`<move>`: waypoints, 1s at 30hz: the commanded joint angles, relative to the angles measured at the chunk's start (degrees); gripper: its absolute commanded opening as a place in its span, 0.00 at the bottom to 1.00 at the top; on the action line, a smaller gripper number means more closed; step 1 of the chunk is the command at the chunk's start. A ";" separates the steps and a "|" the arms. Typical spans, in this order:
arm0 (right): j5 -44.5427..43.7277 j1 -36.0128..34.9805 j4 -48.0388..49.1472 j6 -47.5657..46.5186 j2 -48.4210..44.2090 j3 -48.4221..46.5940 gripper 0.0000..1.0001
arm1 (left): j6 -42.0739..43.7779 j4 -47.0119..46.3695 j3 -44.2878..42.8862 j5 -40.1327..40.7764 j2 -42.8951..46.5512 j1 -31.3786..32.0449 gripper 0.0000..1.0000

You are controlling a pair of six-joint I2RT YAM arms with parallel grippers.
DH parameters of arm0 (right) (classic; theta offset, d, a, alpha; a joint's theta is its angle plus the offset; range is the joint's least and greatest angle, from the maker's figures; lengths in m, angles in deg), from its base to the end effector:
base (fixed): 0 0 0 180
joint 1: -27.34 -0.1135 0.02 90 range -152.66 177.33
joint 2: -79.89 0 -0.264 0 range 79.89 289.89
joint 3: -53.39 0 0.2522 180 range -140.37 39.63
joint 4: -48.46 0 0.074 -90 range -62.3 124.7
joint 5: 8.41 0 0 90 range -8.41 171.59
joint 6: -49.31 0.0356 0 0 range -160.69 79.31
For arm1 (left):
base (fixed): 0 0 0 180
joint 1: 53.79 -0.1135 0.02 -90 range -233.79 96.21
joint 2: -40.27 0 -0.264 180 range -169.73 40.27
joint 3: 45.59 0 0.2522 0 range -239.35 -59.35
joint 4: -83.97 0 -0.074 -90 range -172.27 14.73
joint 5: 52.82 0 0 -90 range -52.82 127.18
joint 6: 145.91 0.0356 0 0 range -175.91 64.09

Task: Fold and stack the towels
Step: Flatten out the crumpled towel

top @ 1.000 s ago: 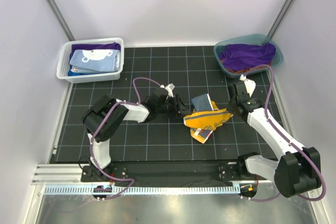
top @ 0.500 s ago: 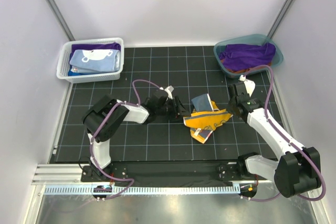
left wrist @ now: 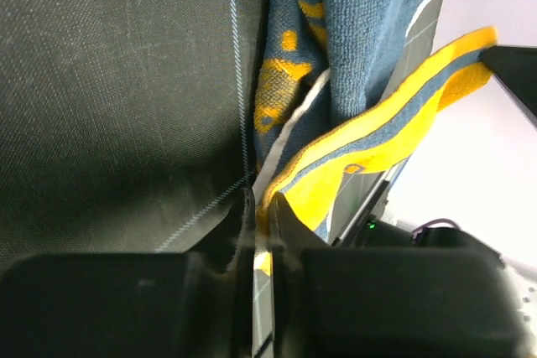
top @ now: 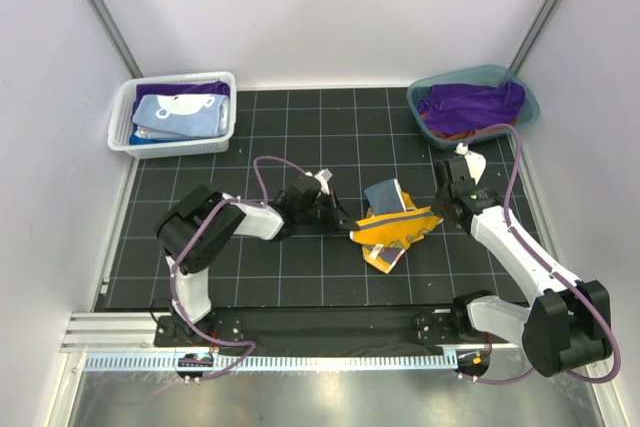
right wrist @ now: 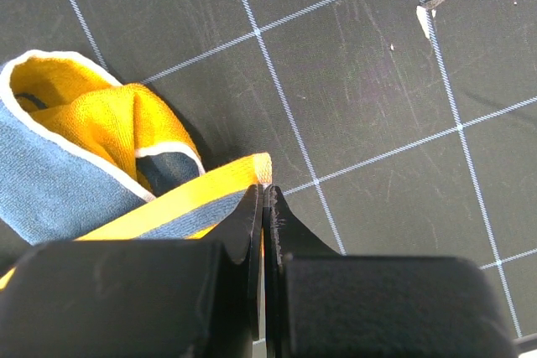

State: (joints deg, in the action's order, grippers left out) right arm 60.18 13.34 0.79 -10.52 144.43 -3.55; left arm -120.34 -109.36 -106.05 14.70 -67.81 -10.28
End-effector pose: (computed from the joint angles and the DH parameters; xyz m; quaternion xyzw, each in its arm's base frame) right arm 0.2142 0.0400 0.2305 0.1868 0.9207 -0.0540 0.3384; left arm 0.2519 -0.2579 0.1179 -0.0679 0.8693 -0.4720 0.1302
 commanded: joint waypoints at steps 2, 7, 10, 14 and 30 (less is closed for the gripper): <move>0.14 0.38 -0.54 -0.38 -2.39 -2.96 0.01 | 2.54 1.68 -2.25 1.03 5.15 0.18 0.00; 5.04 0.38 -2.91 -3.45 -6.08 -8.84 0.01 | 11.76 18.36 -6.99 7.26 15.31 0.44 0.00; 10.48 0.29 -3.44 -4.94 -9.50 -14.02 0.01 | 18.42 30.66 -12.26 13.50 20.43 2.02 0.00; 18.49 0.38 -3.97 -7.84 -12.76 -23.07 0.01 | 24.69 41.22 -20.42 19.22 29.12 4.21 0.00; 39.86 0.29 -6.86 -5.04 -13.47 -59.55 0.01 | 33.40 61.80 -47.43 22.66 45.31 11.42 0.00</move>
State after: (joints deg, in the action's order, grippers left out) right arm 95.72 13.49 -4.85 -16.59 131.40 -57.97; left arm -88.36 -52.24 -150.20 36.64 -24.64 0.32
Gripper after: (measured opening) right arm 0.035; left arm 0.042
